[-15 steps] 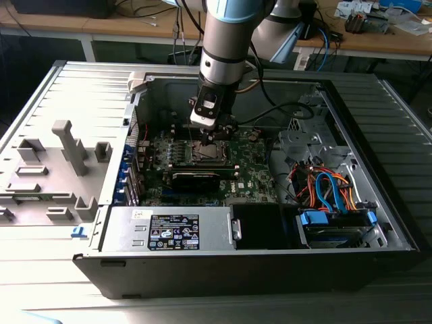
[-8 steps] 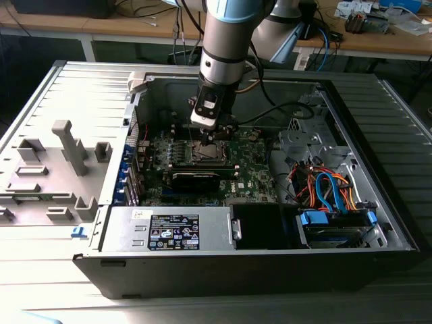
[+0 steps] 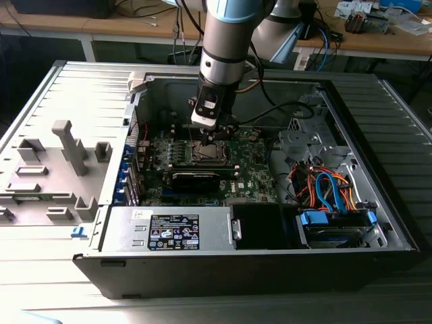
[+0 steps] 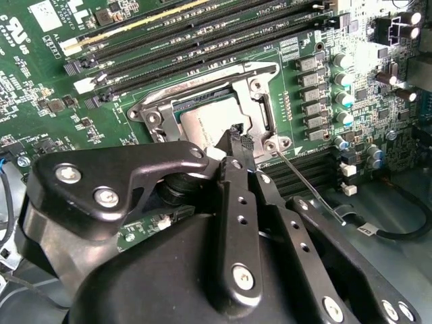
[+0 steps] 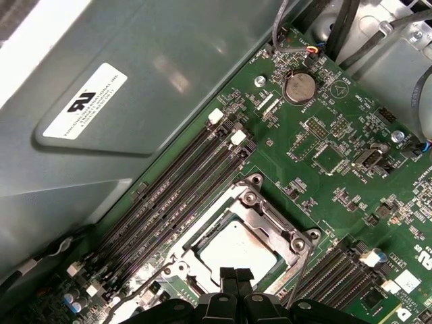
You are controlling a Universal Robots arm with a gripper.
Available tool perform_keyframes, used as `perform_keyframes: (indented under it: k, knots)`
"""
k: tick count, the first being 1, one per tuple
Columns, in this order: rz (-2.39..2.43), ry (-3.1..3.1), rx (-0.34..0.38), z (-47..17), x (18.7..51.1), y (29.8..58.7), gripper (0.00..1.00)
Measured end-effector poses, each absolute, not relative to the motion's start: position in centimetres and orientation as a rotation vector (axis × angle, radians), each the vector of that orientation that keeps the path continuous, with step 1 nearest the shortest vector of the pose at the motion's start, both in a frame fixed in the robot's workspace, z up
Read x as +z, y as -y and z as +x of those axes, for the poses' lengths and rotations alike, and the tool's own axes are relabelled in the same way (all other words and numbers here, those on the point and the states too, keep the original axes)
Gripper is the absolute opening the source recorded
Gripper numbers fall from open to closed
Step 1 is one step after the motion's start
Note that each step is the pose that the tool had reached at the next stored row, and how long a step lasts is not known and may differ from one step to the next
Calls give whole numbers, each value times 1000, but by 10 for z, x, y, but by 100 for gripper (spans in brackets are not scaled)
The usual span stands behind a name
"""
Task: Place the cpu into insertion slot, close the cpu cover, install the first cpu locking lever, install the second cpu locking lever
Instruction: 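Install the first cpu locking lever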
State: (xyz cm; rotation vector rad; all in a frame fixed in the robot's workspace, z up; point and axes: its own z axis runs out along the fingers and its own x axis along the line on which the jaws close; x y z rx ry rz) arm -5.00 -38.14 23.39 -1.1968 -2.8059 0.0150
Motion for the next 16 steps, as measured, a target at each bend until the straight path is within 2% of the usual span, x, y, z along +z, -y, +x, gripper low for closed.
perform_keyframes:
  k: [16]
  knots:
    - [-1174, 2815, 15, -50, 234, 381, 11]
